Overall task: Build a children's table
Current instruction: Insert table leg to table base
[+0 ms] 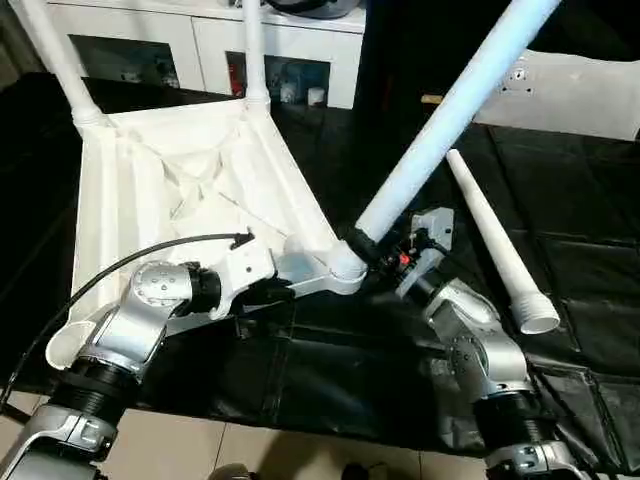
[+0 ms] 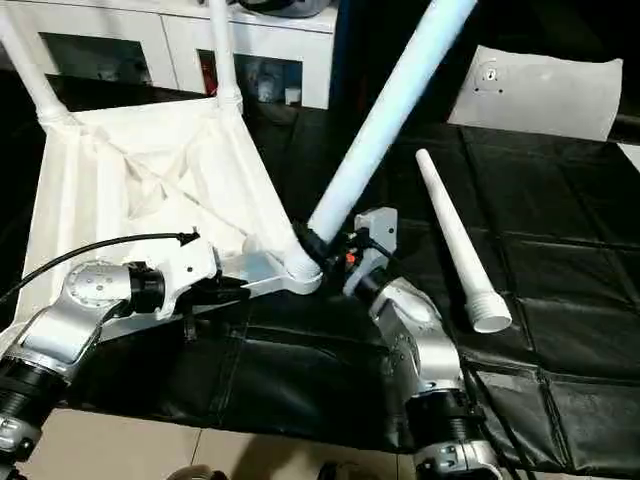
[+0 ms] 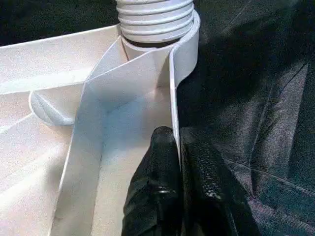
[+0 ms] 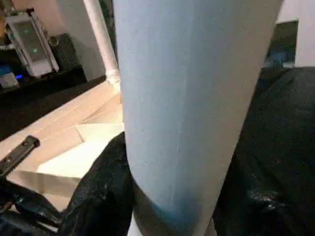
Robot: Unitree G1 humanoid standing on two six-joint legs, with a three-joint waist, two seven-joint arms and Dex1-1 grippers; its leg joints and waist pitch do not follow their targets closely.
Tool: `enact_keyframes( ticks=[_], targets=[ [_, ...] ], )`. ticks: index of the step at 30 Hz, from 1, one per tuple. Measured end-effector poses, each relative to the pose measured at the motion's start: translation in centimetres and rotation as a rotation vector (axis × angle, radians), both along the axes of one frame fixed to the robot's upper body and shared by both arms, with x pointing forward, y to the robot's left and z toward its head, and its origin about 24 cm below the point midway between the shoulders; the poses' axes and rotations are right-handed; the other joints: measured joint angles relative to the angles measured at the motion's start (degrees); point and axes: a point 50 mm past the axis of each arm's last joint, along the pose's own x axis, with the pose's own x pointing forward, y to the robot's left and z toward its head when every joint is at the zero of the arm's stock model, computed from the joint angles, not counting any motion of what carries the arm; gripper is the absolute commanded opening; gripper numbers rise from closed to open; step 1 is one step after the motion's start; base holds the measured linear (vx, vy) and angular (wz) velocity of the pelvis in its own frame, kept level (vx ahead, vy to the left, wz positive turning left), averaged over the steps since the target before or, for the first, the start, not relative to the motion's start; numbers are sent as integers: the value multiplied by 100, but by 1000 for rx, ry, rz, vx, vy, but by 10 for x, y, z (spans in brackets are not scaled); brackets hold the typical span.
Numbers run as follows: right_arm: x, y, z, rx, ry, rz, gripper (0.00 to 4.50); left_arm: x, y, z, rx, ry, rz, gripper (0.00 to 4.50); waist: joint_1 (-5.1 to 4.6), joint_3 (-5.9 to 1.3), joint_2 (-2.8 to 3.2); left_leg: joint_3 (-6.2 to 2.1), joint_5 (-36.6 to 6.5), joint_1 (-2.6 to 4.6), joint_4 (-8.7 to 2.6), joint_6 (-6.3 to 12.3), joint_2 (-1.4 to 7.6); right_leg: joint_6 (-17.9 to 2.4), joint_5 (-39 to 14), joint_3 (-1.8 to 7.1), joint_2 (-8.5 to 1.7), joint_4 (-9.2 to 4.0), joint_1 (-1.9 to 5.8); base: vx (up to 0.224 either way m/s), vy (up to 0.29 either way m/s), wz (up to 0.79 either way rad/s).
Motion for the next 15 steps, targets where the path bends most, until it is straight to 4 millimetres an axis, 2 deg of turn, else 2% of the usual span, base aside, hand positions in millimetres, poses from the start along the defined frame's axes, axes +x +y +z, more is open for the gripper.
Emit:
enact_keyframes(
  ticks=[7,15],
  targets=[
    [-4,-5,-1,-83,-55,51,187,0,-2,-1,1,0,-9,0,53,-16,-11,0,1,1,2,3,0,1,-1,1,0,2,1,0,0,0],
    [-14,-16,2,-266,-122,170,187,-1,-4,-2,6,9,-35,0,110,-45,-33,0,0,3,7,1,0,3,0,1,0,4,4,0,0,0]
  ],
)
